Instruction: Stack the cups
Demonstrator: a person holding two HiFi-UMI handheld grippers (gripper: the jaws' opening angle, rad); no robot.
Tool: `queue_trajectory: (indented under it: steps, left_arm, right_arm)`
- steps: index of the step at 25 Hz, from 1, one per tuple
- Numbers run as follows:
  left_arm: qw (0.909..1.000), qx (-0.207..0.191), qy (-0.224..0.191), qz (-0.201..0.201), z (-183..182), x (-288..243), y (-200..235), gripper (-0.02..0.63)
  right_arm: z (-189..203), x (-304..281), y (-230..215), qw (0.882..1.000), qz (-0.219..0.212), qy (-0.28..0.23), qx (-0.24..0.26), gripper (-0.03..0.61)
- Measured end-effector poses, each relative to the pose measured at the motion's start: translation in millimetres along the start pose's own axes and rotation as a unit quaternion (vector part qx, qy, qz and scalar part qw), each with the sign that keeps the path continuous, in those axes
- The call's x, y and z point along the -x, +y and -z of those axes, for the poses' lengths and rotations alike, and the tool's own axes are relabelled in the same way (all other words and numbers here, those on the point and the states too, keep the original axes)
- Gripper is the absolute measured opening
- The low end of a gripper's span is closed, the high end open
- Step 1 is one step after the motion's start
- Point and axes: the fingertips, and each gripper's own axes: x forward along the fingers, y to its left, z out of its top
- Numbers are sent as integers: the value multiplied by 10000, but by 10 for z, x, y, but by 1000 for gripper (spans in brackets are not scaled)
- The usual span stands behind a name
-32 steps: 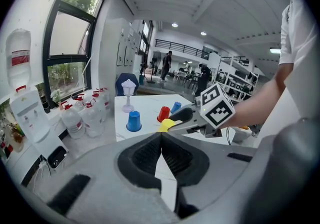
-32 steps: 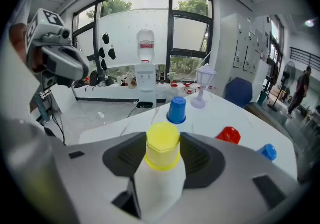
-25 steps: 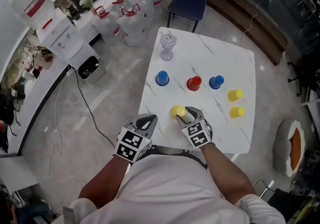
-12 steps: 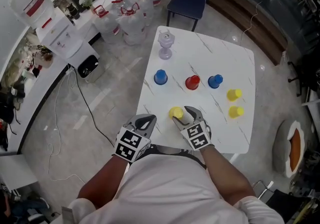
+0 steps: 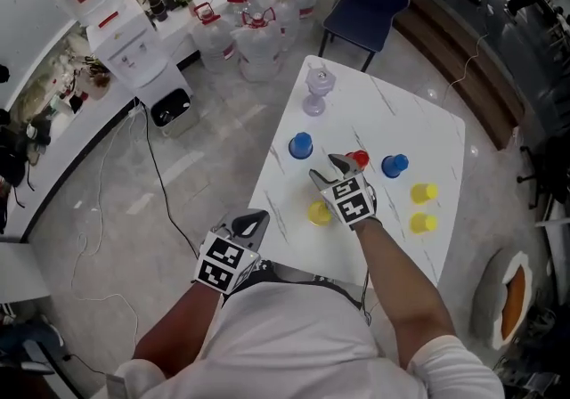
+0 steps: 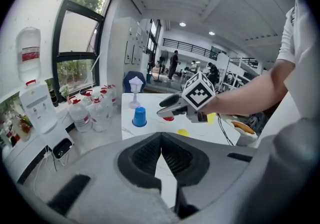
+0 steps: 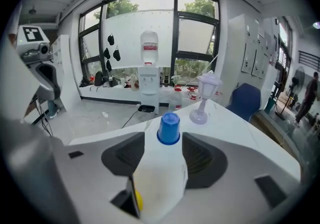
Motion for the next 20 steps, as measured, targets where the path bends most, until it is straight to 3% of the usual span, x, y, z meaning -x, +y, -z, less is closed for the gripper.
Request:
queue_trajectory:
  steps: [9,16,20]
  left_arm:
    - [9968,529,67,-594,269,271,253,8]
    - [9954,611,65,-731,314,383,282,8]
    - [9957,608,90,-690,326,397,267,8]
  right_arm:
    - [-189,-619,-123,9991,-180,342,188,256]
    - [-189,-915,-165,9974,-205,548,431,256]
    - [-227,-854,-171,9979,-197,510,357,215]
